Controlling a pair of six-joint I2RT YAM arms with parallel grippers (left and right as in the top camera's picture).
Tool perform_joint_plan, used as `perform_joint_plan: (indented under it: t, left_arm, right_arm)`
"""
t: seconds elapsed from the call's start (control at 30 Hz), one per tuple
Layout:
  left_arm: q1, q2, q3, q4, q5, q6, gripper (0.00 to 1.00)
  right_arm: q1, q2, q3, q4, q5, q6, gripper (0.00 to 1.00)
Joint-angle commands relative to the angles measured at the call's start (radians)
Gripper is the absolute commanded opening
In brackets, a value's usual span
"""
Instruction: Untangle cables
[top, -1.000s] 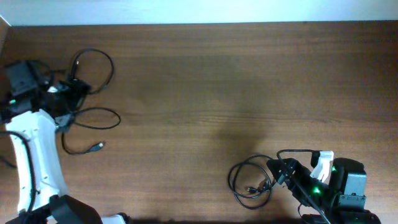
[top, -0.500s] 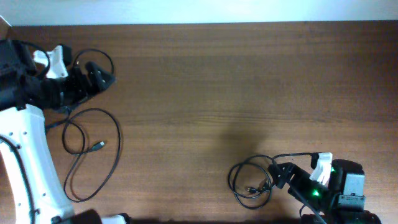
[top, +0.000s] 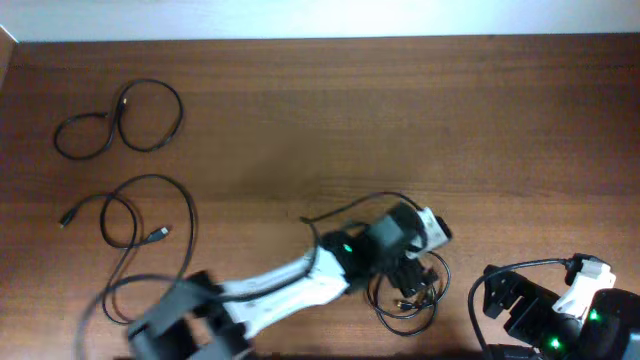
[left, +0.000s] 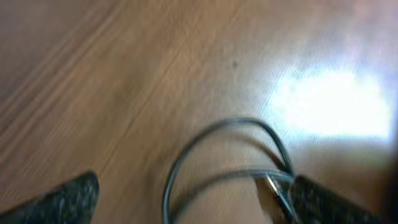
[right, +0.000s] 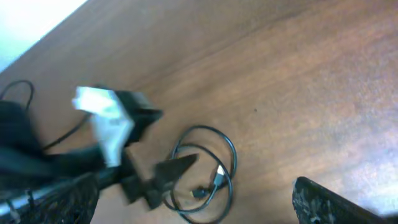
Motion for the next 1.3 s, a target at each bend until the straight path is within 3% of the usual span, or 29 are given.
perform_joint_plan:
  t: [0.0, 0.03, 0.1, 0.17, 0.2, 0.37, 0.47, 0.53, 0.6, 0.67, 0.77, 0.83, 1.03, 1.1, 1.2, 1.23, 1.27]
  left_arm:
    - [-0.068, 0.176, -0.009, 0.106, -0.116, 0.045, 0.87]
    - [-0.081, 0.216, -0.009, 0.131, -0.116, 0.091, 0.84]
    - [-0.092, 0.293, -0.009, 0.201, -0.169, 0.159, 0.62]
    - [-0.092, 0.301, -0.009, 0.214, -0.219, 0.159, 0.24]
    - [-0.092, 0.3, -0.008, 0.223, -0.272, 0.159, 0.0]
    - [-0.078, 0.234, 0.031, 0.225, -0.861, 0.159, 0.0]
    - [0.038, 0.013, 0.046, 0.251, -0.892, 0.159, 0.0]
    - [0.168, -0.113, 0.046, 0.301, -0.794, 0.159, 0.0]
    - [0.366, -0.202, 0.046, 0.319, -0.55, 0.159, 0.0]
    - [0.539, -0.208, 0.046, 0.356, -0.438, 0.155, 0.0]
    - [0.732, -0.184, 0.046, 0.413, -0.431, 0.113, 0.0]
    - [0.848, -0.116, 0.046, 0.448, -0.264, 0.101, 0.0]
    - [1.017, 0.241, 0.047, 0.615, -0.211, 0.038, 0.0]
    - [1.056, 0.315, 0.048, 0.621, -0.211, -0.059, 0.0]
    - [1.071, 0.355, 0.048, 0.604, -0.088, -0.082, 0.0]
    - [1.071, 0.355, 0.048, 0.615, -0.069, -0.082, 0.11]
    - [1.071, 0.342, 0.05, 0.63, -0.069, -0.082, 0.76]
  right_arm:
    - [0.005, 0.0, 0.011, -0.033, 0.012, -0.018, 0.99]
    - [0.005, 0.0, 0.011, -0.047, 0.012, -0.018, 0.99]
    - [0.005, 0.0, 0.01, -0.087, 0.009, -0.018, 0.99]
    - [0.005, 0.0, 0.01, -0.107, 0.009, -0.018, 0.99]
    - [0.005, 0.0, 0.01, -0.108, 0.009, -0.018, 0.99]
    - [0.005, 0.0, 0.01, -0.108, 0.009, -0.018, 0.99]
    - [0.005, 0.0, 0.006, -0.108, 0.009, -0.018, 0.99]
    - [0.005, 0.0, 0.006, -0.106, 0.009, -0.018, 0.99]
    - [0.005, 0.0, 0.006, -0.106, 0.009, -0.018, 0.99]
    - [0.005, 0.0, 0.006, -0.106, 0.01, -0.018, 0.99]
    - [0.005, 0.0, 0.006, -0.101, 0.009, -0.017, 0.99]
    - [0.005, 0.0, 0.006, -0.093, 0.009, -0.013, 0.99]
    - [0.005, 0.0, 0.006, -0.079, 0.008, 0.018, 0.98]
    - [0.005, 0.0, 0.006, -0.062, 0.008, 0.04, 0.99]
    - [0.005, 0.0, 0.006, -0.033, 0.009, 0.04, 0.99]
    - [0.005, 0.0, 0.006, -0.026, 0.009, 0.04, 0.99]
    - [0.005, 0.0, 0.006, -0.027, 0.008, 0.04, 0.99]
